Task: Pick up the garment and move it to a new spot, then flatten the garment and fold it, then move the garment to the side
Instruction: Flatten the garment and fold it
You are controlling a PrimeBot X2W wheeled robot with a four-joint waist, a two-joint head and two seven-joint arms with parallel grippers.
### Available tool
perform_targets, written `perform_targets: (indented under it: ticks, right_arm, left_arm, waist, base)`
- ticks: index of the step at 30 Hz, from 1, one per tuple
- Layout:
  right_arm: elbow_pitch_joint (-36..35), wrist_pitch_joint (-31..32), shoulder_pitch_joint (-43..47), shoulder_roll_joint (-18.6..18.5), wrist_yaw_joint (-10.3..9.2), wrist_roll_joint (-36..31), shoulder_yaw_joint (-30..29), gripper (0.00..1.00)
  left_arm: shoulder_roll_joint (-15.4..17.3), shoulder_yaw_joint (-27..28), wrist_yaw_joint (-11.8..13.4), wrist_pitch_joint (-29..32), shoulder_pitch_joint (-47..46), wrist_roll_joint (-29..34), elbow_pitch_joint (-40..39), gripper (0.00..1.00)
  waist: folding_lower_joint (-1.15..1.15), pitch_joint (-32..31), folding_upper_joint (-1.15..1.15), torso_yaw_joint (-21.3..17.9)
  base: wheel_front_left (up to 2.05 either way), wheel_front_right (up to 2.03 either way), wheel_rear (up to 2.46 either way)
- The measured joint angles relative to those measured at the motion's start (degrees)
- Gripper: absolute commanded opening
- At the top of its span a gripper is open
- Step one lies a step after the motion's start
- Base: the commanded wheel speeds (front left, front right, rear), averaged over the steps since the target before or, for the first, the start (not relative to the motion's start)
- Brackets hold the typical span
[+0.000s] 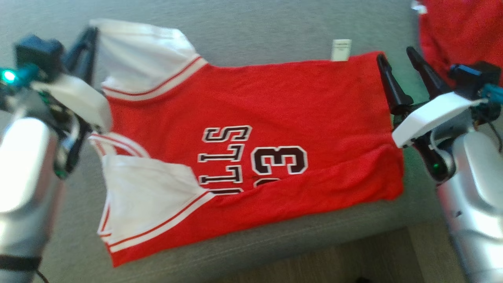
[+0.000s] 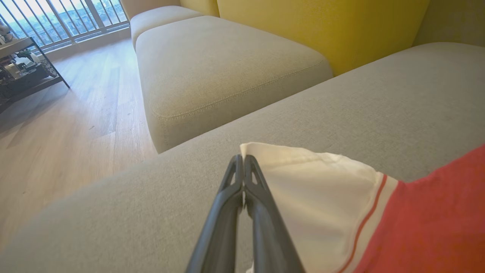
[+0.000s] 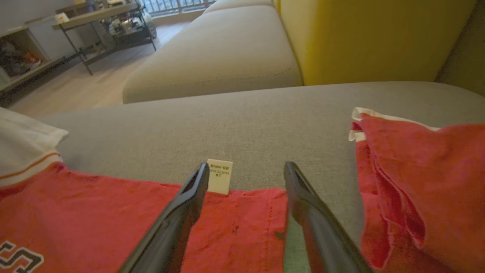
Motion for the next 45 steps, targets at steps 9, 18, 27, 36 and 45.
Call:
perform_targets:
  ticks: [9, 18, 27, 36, 45]
  right_arm:
    - [13.0, 3.3, -7.4, -8.6, 0.0, 1.1, 7.8, 1.0]
    - [21.4, 3.8, -11.4, -11.6, 0.0, 3.5, 12.6, 1.0]
    - [27.4, 2.6, -15.3, -12.8, 0.0, 5.1, 18.3, 1.0]
    - [30.6, -0.5, -17.7, -13.1, 0.0, 6.7, 24.0, 0.0]
    - [31.9, -7.4, -17.1, -13.9, 0.0, 8.8, 27.0, 0.0]
  left_arm:
    - [-1.5, -2.0, 1.8, -0.5, 5.4, 0.0, -7.2, 0.0]
    - [-1.6, -2.5, 2.3, -0.5, 6.6, -0.2, -8.9, 0.0]
    - [-1.5, -3.3, 2.3, 0.1, 6.6, -0.2, -9.6, 0.0]
    - [-1.4, -3.6, 2.3, 0.5, 6.6, -0.2, -9.7, 0.0]
    - [-1.0, -3.7, 2.8, 0.6, 8.6, -1.6, -9.3, 0.0]
  waist:
    - [0.0, -0.6, 0.0, 5.5]
    - [0.0, -0.2, 0.0, 7.3]
    - [0.0, 0.7, 0.0, 8.0]
    - [0.01, 0.5, 0.0, 8.2]
    - [0.01, -2.1, 0.0, 8.0]
  base:
    - [0.0, 0.0, 0.0]
    - [0.0, 0.0, 0.0]
    - [0.0, 0.0, 0.0]
    - [0.0, 0.0, 0.0]
    - [0.0, 0.0, 0.0]
